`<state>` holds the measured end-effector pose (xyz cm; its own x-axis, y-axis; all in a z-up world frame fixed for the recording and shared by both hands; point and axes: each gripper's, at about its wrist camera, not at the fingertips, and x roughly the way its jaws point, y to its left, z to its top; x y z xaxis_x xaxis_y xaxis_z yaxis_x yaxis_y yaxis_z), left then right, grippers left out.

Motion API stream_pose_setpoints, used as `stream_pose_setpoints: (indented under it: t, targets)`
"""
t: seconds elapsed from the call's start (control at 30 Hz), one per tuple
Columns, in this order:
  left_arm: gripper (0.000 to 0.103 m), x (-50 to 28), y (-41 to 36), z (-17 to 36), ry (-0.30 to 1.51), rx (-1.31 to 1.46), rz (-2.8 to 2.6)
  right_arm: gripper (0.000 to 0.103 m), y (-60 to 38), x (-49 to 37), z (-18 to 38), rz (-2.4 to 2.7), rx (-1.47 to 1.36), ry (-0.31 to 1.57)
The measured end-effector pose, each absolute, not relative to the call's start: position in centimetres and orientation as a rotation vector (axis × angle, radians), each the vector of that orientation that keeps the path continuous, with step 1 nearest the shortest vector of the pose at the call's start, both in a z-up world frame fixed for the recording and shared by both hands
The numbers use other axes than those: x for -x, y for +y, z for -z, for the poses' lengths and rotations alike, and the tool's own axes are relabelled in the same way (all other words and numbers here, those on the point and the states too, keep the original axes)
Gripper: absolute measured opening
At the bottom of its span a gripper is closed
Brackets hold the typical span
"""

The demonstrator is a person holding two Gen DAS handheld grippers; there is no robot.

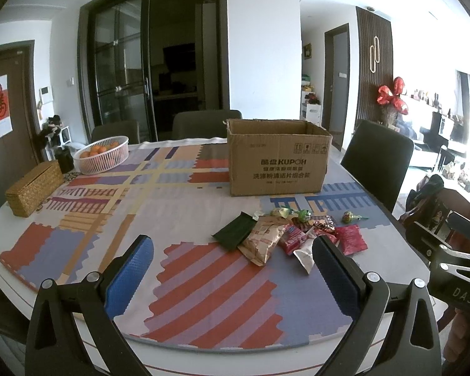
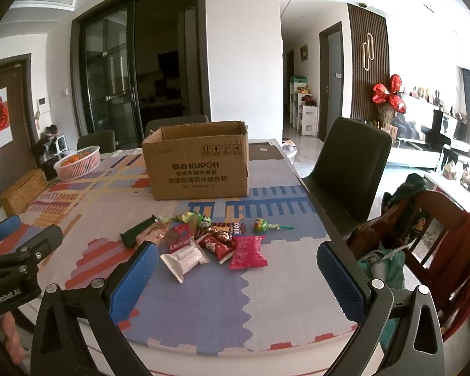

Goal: Organize snacks

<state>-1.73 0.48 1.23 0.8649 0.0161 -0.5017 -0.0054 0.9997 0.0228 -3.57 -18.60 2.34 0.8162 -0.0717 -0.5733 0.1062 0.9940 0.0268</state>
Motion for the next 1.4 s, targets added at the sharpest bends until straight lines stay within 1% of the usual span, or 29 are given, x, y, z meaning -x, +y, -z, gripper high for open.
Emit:
stream_pose_setpoints:
  t: [1.4]
  targets:
    - [0.103,1.82,0.55,-1.15,0.523,-0.018,-0.013,0.102,-18.49,3.67,-2.40,0.092,-0.059,0.608]
